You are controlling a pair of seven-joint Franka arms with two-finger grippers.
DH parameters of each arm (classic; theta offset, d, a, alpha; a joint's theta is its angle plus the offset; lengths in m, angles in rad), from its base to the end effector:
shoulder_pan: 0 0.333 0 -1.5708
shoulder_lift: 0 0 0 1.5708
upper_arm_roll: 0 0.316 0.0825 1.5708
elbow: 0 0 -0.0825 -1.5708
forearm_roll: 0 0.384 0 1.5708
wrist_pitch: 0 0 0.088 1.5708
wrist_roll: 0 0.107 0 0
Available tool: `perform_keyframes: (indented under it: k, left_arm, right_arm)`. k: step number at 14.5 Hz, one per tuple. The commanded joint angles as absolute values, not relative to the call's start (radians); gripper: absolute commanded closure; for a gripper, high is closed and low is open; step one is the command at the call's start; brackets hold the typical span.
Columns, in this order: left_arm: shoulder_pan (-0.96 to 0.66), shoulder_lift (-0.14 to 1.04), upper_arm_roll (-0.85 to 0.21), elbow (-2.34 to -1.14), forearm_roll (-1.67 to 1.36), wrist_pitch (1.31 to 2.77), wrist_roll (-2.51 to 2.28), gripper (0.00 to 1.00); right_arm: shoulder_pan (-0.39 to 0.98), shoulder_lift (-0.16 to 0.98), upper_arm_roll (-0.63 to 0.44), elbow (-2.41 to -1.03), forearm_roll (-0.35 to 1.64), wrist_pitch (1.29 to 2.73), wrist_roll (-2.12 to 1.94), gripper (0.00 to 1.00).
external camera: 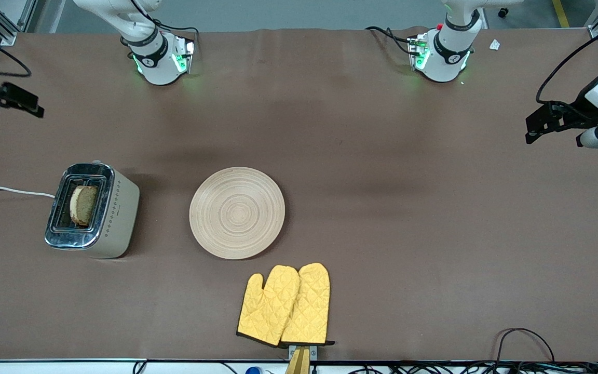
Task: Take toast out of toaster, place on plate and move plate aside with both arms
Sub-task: 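Move the right gripper over the toaster and lower onto the bread slice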
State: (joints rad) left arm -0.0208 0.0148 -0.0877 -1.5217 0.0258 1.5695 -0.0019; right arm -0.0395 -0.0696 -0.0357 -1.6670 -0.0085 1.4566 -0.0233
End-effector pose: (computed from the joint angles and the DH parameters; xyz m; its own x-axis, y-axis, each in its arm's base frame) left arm 0.5566 -0.0574 0.6394 0.9938 -0.1063 0.0331 -0.1055 -0.9941 -0.0244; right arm 0.5169 -0.0406 0.6079 0.9887 -0.0517 -0.1405 -0.0518 -0.9987 0.0027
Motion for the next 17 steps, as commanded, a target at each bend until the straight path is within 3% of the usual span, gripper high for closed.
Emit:
perform_keyframes:
  k: [1, 6, 15, 16, 17]
  left_arm:
    - [-0.02, 0.021, -0.089, -1.505, 0.035, 1.559, -0.008, 0.0]
    - [-0.017, 0.023, -0.087, -1.505, 0.035, 1.559, -0.006, 0.0]
    - [-0.015, 0.023, -0.087, -1.505, 0.034, 1.559, -0.006, 0.0]
    - [-0.015, 0.023, -0.087, -1.506, 0.034, 1.559, -0.005, 0.0]
    - [-0.012, 0.023, -0.087, -1.506, 0.035, 1.559, -0.005, 0.0]
  right_arm:
    - [-0.051, -0.08, -0.032, -1.794, 0.003, 1.589, -0.035, 0.0]
    - [-0.067, 0.009, -0.034, -1.904, 0.005, 1.84, -0.035, 0.0]
    - [-0.092, 0.207, -0.032, -1.905, 0.014, 2.014, -0.035, 0.0]
    - [-0.092, 0.222, -0.032, -1.902, 0.014, 2.026, -0.035, 0.04]
    - [-0.086, 0.225, -0.031, -1.901, 0.014, 2.029, -0.034, 0.21]
